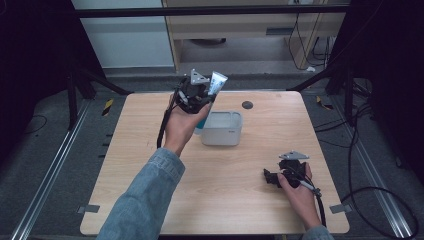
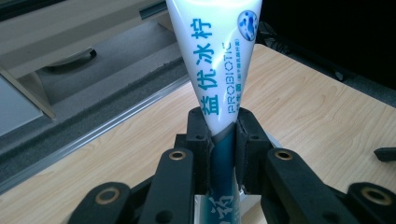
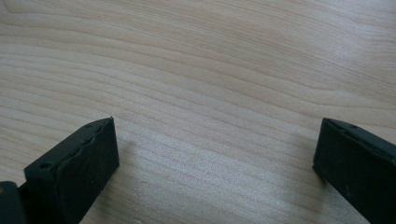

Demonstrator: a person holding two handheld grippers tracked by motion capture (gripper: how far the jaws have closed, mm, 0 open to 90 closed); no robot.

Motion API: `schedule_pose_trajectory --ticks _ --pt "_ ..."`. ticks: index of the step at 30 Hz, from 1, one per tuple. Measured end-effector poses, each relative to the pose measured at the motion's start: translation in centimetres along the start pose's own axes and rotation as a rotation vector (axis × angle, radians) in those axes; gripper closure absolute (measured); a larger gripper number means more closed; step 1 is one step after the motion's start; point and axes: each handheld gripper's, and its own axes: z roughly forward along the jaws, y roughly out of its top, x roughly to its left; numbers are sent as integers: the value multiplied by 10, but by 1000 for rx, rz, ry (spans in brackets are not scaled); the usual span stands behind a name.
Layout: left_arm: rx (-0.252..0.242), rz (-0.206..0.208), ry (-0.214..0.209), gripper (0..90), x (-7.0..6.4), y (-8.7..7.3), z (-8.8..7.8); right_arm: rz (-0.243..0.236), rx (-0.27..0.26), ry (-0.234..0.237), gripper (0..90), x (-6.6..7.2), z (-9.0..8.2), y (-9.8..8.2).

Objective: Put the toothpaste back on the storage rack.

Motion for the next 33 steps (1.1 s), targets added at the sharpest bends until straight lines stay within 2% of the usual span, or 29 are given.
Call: schedule_pose_trajectory --ticks 7,13,18,21,24,33 --pt "-5 3 0 779 -1 10 6 -2 -1 0 4 0 0 0" --pt "-30 -7 -4 780 -3 16 13 -1 0 1 4 0 0 0" --pt "-31 -10 -9 780 -3 17 18 -1 0 1 4 0 0 0" --pt "-49 -27 -14 780 -3 17 24 -2 0 1 4 0 0 0" --pt "-46 -20 -13 780 -2 17 25 -1 -1 1 4 0 0 0" --pt "-94 -22 -11 780 -1 15 31 -2 -2 1 4 0 0 0"
